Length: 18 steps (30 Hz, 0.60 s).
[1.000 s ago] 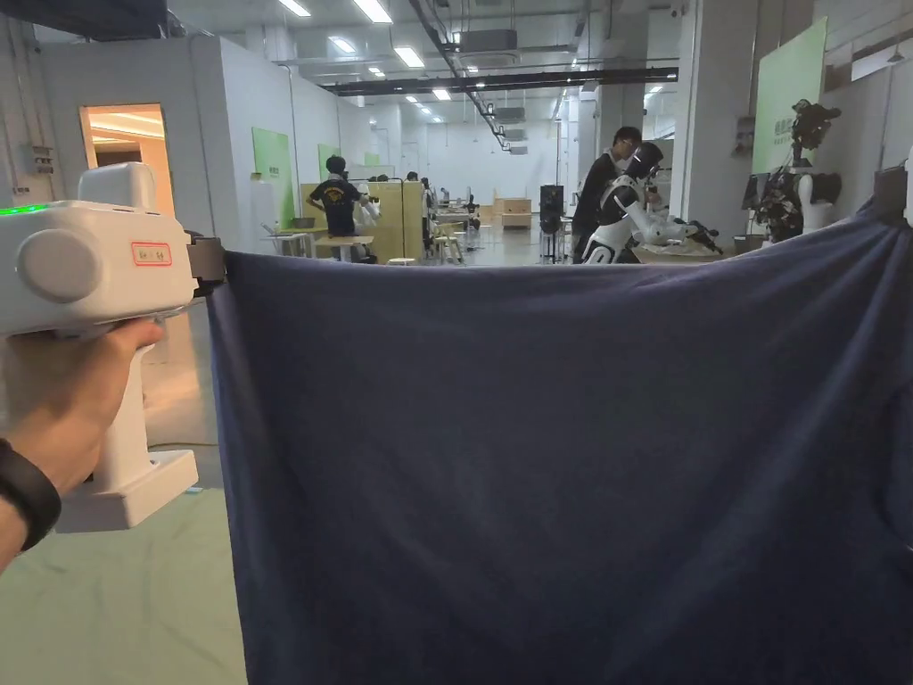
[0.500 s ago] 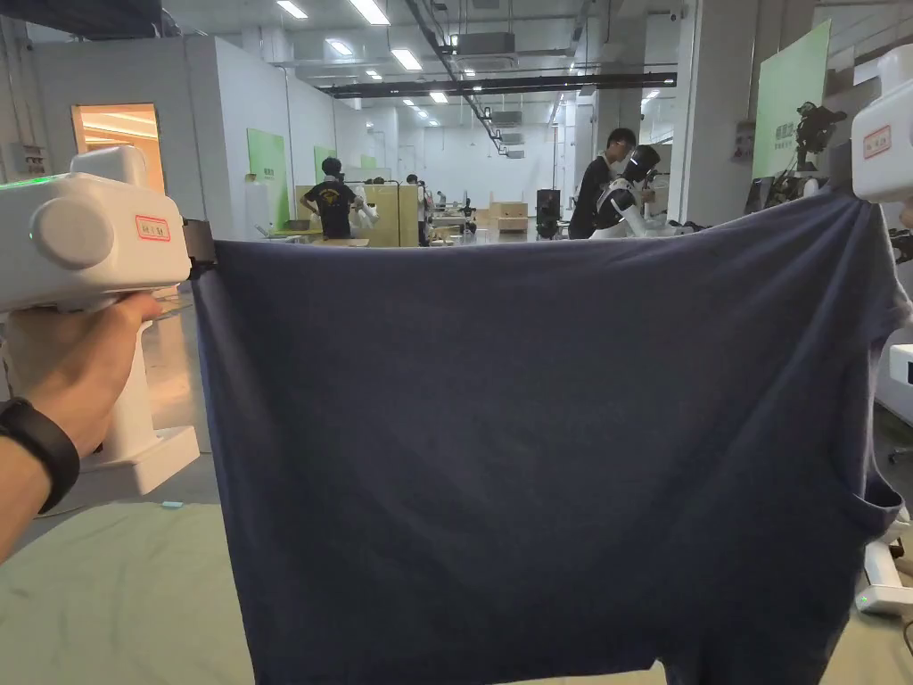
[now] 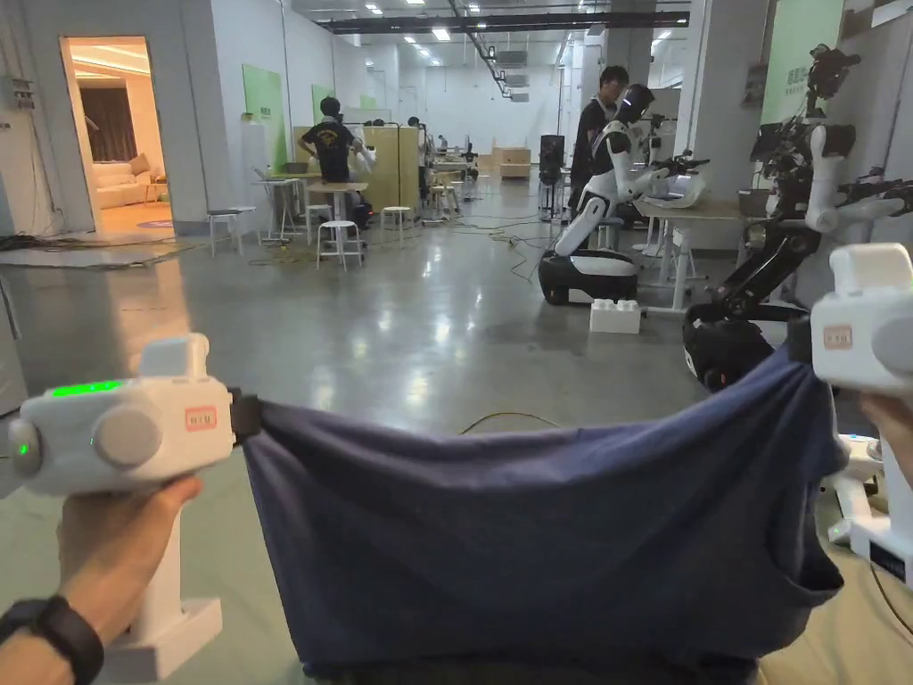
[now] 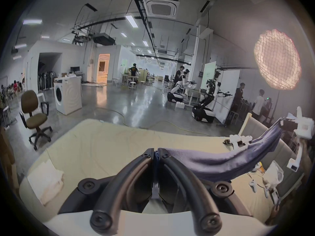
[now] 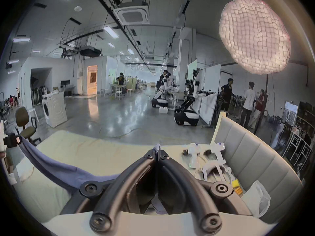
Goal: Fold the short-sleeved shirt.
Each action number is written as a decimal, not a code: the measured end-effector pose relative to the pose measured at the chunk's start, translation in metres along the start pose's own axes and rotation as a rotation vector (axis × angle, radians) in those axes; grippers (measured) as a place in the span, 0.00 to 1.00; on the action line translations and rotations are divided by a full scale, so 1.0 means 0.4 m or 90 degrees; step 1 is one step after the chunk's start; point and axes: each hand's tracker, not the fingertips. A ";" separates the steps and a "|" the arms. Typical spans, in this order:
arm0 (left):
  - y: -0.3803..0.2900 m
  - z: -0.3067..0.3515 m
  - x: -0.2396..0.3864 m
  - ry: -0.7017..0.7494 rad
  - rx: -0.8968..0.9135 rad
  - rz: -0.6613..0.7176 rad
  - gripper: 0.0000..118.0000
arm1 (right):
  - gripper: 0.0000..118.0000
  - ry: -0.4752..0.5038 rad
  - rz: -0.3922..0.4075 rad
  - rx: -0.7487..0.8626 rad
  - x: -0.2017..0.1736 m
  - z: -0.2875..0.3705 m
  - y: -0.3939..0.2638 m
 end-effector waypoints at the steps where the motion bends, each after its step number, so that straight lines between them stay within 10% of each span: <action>1: -0.029 0.030 -0.005 -0.006 -0.003 0.003 0.05 | 0.00 0.000 0.002 0.002 0.009 0.017 -0.036; 18: -0.718 0.581 -0.095 -0.043 -0.059 0.028 0.05 | 0.00 0.025 -0.113 -0.118 0.134 0.622 -0.788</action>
